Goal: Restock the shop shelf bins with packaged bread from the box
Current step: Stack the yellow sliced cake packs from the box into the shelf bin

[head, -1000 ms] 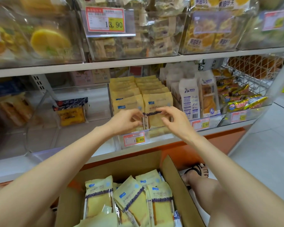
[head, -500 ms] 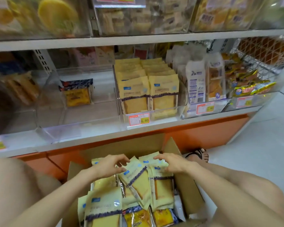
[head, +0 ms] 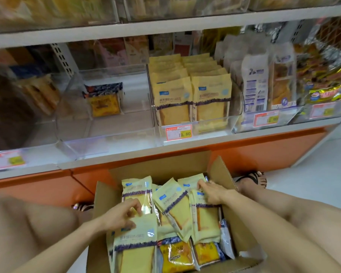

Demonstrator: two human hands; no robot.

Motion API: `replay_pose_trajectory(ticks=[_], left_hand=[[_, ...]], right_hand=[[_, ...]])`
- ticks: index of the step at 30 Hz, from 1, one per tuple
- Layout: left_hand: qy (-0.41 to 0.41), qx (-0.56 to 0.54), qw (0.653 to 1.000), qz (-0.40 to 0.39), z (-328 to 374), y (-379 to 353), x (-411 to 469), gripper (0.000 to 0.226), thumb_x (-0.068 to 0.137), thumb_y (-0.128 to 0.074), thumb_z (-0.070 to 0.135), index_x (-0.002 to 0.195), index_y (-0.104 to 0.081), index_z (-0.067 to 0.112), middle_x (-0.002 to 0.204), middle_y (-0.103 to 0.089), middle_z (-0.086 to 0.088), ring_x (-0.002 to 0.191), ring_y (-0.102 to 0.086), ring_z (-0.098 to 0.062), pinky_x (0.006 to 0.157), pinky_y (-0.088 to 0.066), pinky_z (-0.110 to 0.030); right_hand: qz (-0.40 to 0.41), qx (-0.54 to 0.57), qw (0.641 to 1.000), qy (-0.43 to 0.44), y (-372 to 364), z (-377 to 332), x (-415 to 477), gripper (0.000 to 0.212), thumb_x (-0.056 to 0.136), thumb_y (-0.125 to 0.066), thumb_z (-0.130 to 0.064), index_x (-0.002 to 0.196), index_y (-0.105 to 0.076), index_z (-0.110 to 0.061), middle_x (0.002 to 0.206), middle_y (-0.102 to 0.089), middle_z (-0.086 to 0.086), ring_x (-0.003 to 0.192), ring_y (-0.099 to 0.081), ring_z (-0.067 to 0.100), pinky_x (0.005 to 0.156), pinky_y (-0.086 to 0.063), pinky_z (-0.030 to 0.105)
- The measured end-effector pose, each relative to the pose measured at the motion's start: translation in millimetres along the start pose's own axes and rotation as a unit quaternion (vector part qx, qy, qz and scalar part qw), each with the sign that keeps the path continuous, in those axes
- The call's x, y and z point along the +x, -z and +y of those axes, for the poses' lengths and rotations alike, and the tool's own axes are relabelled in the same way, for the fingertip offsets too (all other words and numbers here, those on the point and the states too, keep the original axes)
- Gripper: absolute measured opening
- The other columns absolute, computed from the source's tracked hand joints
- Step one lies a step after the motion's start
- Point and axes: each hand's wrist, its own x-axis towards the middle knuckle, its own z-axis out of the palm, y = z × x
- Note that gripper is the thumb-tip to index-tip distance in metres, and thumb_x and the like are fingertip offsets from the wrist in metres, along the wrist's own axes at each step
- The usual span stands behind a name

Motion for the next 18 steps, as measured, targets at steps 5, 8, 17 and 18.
replay_pose_trajectory(ticks=[5, 8, 17, 18], left_hand=[[-0.002, 0.020, 1.000, 0.000, -3, 2, -1, 0.034, 0.078, -0.068, 0.013, 0.089, -0.042, 0.032, 0.114, -0.047, 0.009, 0.097, -0.050, -0.006, 0.080, -0.046, -0.017], [-0.003, 0.012, 1.000, -0.018, 1, 1, 1, 0.026, 0.079, -0.065, 0.007, 0.083, -0.046, 0.025, 0.097, -0.056, 0.012, 0.091, -0.053, -0.001, 0.081, -0.047, -0.019], [0.019, -0.019, 1.000, -0.005, 0, -5, 4, 0.034, 0.082, -0.061, 0.003, 0.072, -0.067, 0.035, 0.082, -0.064, 0.010, 0.078, -0.057, -0.008, 0.070, -0.042, -0.015], [0.021, -0.019, 1.000, 0.000, 1, -5, 4, 0.035, 0.082, -0.061, 0.003, 0.071, -0.068, 0.036, 0.083, -0.064, 0.012, 0.081, -0.058, -0.010, 0.072, -0.044, -0.017]], right_hand=[[-0.006, 0.005, 1.000, -0.006, -1, -1, 2, 0.046, 0.084, -0.048, -0.005, 0.125, -0.033, -0.021, 0.130, -0.048, 0.009, 0.117, -0.038, 0.025, 0.091, -0.037, 0.037], [0.001, 0.010, 1.000, -0.005, 0, 0, 0, 0.050, 0.083, -0.053, -0.007, 0.125, -0.033, -0.023, 0.131, -0.048, 0.007, 0.116, -0.039, 0.024, 0.090, -0.038, 0.037], [0.003, 0.152, 0.988, 0.001, 15, -8, -9, 0.044, 0.074, -0.066, 0.003, 0.091, -0.036, -0.024, 0.091, -0.049, 0.000, 0.071, -0.045, 0.015, 0.052, -0.039, 0.024], [0.009, 0.171, 0.985, 0.002, 17, -11, -10, 0.045, 0.072, -0.068, 0.005, 0.090, -0.039, -0.024, 0.093, -0.049, 0.000, 0.072, -0.045, 0.014, 0.050, -0.039, 0.023]])
